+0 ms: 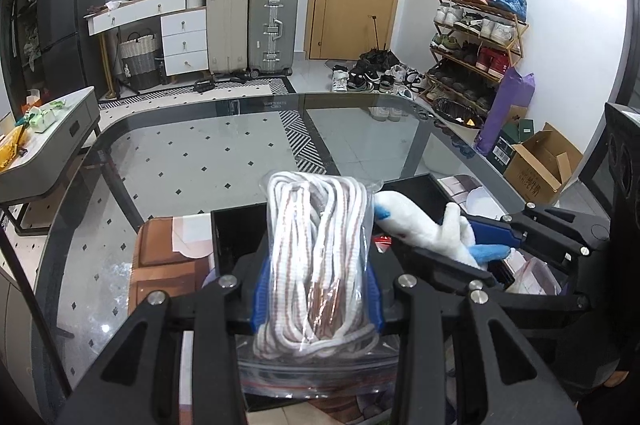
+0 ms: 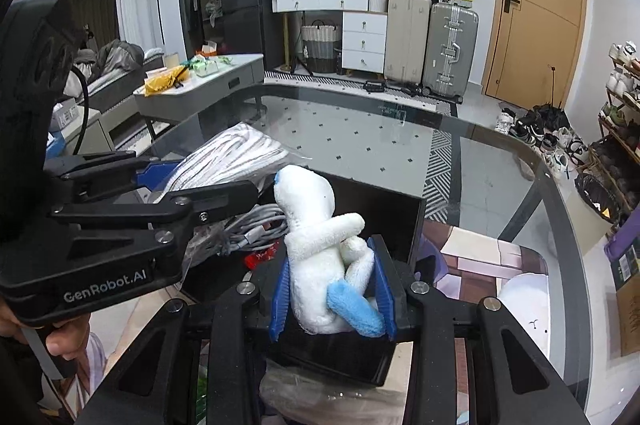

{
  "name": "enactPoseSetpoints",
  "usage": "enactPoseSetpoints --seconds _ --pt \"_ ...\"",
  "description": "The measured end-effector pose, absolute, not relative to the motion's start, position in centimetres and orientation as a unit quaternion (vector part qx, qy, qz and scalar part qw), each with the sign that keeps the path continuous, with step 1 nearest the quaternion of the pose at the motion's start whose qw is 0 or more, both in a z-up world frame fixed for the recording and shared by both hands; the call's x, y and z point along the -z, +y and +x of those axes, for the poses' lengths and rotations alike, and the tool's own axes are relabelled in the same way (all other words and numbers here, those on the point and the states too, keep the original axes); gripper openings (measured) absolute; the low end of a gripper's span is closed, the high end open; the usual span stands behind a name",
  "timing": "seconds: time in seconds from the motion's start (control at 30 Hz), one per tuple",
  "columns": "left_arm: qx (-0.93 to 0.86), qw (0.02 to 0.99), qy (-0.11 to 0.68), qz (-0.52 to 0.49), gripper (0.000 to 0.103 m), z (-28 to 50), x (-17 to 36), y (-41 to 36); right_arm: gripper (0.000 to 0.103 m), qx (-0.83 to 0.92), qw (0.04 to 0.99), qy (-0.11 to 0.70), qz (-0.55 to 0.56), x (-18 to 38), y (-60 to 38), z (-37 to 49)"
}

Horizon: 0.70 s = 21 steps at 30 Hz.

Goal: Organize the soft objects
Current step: 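Carry the rope bag and plush toy over the black box with both tools, then release the plush toy into the box with right tool while left tool drops rope bag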

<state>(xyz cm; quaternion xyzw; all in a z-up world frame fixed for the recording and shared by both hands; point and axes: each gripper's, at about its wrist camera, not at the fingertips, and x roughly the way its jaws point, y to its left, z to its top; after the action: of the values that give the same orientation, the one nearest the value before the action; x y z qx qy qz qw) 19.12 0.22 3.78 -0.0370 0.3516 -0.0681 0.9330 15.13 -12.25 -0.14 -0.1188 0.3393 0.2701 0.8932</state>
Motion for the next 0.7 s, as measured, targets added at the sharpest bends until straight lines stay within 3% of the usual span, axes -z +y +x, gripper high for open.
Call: enactPoseSetpoints --seconds 0.3,0.37,0.43,0.57,0.7 --pt "0.069 0.932 0.354 -0.034 0.039 19.4 -3.0 0.4 0.037 -0.264 0.890 0.344 -0.143 1.4 -11.3 16.1" --pt "0.068 0.932 0.356 -0.033 0.043 19.5 -2.8 0.4 0.048 -0.274 0.886 0.345 -0.146 1.4 -11.1 16.0" --pt "0.059 0.928 0.366 -0.037 0.060 19.6 -2.8 0.5 0.058 -0.271 0.891 0.332 -0.153 1.1 -11.3 15.6" --pt "0.065 0.927 0.367 -0.049 0.075 19.1 -3.1 0.8 0.074 -0.268 0.897 0.313 -0.158 0.5 -12.2 14.3" --pt "0.074 0.932 0.352 -0.046 0.101 17.6 -4.0 0.3 0.086 -0.251 0.906 0.306 -0.148 0.3 -13.7 13.1"
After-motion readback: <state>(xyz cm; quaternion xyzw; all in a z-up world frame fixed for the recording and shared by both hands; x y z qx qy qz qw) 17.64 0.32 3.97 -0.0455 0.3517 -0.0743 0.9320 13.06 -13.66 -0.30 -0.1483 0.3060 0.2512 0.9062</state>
